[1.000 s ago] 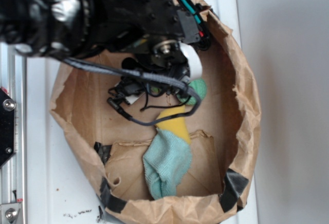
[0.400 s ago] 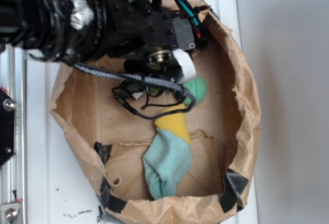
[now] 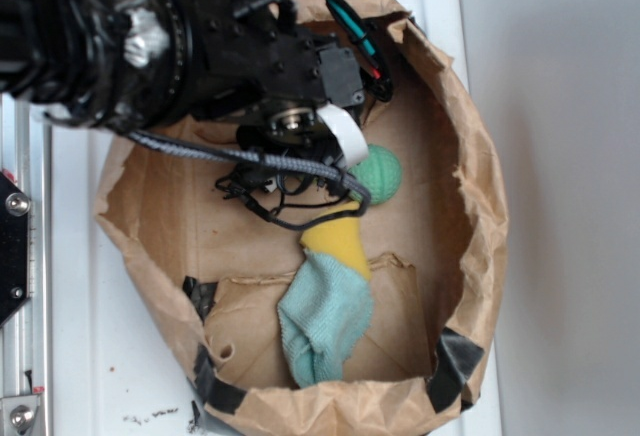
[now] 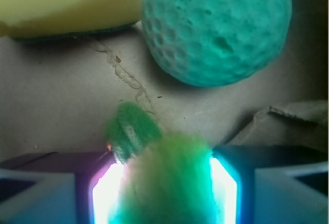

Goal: Grab the green animal.

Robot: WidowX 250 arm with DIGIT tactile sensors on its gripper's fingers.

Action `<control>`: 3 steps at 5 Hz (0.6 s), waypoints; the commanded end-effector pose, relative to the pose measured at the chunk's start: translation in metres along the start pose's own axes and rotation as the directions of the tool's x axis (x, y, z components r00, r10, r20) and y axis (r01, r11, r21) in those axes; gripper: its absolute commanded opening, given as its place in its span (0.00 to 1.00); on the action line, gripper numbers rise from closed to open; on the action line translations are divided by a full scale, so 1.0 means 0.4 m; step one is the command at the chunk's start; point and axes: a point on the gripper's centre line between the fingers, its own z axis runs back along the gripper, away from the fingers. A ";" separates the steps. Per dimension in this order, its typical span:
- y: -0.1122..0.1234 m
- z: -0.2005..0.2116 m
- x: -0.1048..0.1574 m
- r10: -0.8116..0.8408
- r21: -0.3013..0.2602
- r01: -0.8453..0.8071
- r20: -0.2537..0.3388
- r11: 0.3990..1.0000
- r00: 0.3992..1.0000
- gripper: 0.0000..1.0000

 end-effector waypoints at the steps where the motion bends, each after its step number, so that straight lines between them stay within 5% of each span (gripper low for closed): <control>1: 0.019 0.132 0.036 0.104 0.076 -0.112 0.094 0.991 0.990 0.00; 2: 0.019 0.226 0.065 0.217 0.005 -0.221 0.167 0.975 0.962 0.00; 3: 0.041 0.261 0.093 0.352 0.121 -0.372 0.157 0.921 0.923 0.00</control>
